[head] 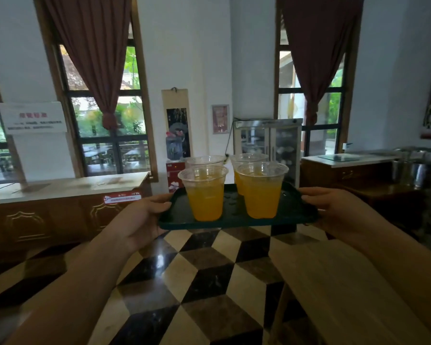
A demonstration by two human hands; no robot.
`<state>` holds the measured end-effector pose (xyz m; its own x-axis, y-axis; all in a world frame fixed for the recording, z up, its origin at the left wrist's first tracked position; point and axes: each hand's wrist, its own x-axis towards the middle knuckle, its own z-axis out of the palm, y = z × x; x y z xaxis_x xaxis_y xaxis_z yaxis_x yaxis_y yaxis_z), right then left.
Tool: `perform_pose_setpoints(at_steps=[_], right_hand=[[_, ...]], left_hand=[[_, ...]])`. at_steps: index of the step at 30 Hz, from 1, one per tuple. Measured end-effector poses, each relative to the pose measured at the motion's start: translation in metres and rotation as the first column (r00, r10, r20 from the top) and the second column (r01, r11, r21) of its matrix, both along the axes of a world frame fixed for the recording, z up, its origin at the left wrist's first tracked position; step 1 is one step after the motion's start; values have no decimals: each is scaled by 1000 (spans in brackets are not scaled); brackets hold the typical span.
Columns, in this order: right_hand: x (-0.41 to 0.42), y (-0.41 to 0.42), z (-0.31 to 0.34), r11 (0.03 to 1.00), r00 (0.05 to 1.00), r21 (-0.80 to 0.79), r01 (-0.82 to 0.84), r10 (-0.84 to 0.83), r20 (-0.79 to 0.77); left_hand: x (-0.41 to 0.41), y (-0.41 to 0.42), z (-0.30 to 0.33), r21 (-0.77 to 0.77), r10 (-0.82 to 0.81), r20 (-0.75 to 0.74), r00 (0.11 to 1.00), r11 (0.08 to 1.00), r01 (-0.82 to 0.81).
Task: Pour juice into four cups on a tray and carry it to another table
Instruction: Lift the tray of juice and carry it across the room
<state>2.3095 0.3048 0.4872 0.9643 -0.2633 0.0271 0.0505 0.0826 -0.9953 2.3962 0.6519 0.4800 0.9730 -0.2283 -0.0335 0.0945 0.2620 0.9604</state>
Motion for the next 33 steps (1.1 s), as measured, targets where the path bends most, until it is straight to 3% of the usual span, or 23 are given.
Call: perform_pose_setpoints(at_steps=[9,18,22,33], right_hand=[[96,-33,-10,960,960,20,279,-278,-46],[155,-33,-3,882,882,41,470,-468,-53],[153,-39,-6,834,840,99,543,-540,-62],[90,-70,-16,669,670,36,742,-739,-78]], left_hand=[[167,-50,-16,-8,-208,-65,976,978,208],[306,-104,9,19,-421,-40,906,907,422],[331,-136,9,22,-521,-23,853,853,522],[322,-254,-12,55,-770,-36,637,635,771]])
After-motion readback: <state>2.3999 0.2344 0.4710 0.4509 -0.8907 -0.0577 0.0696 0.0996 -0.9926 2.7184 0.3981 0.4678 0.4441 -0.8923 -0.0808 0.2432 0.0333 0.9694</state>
